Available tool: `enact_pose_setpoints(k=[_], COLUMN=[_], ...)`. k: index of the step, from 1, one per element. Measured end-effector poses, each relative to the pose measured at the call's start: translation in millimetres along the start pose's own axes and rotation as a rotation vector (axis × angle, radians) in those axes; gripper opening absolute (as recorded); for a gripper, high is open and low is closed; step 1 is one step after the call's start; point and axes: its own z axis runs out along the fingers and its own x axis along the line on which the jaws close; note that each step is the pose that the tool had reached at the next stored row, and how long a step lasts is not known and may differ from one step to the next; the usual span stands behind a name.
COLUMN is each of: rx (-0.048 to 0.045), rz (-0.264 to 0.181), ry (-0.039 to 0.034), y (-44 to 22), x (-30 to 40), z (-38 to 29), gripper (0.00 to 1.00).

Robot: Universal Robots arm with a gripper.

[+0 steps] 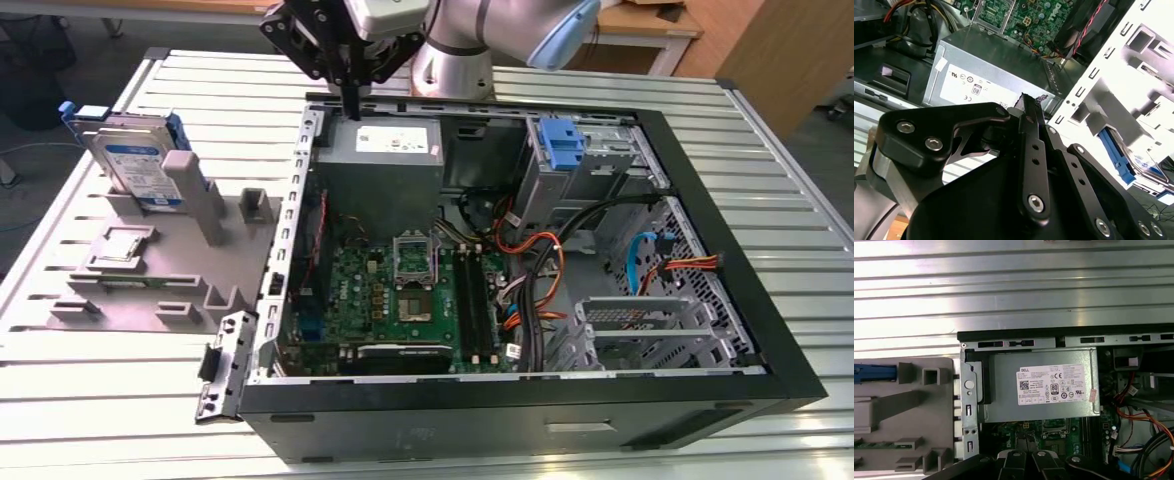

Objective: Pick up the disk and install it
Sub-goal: 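Reach for the disk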

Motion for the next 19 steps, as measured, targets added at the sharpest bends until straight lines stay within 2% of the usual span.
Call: enact_pose_setpoints(k=[19], rx=[0.0000], rz=[0.000], ry=[0.0000], y=[-0.6], x=[7.3], z=[0.0], gripper=[0.10])
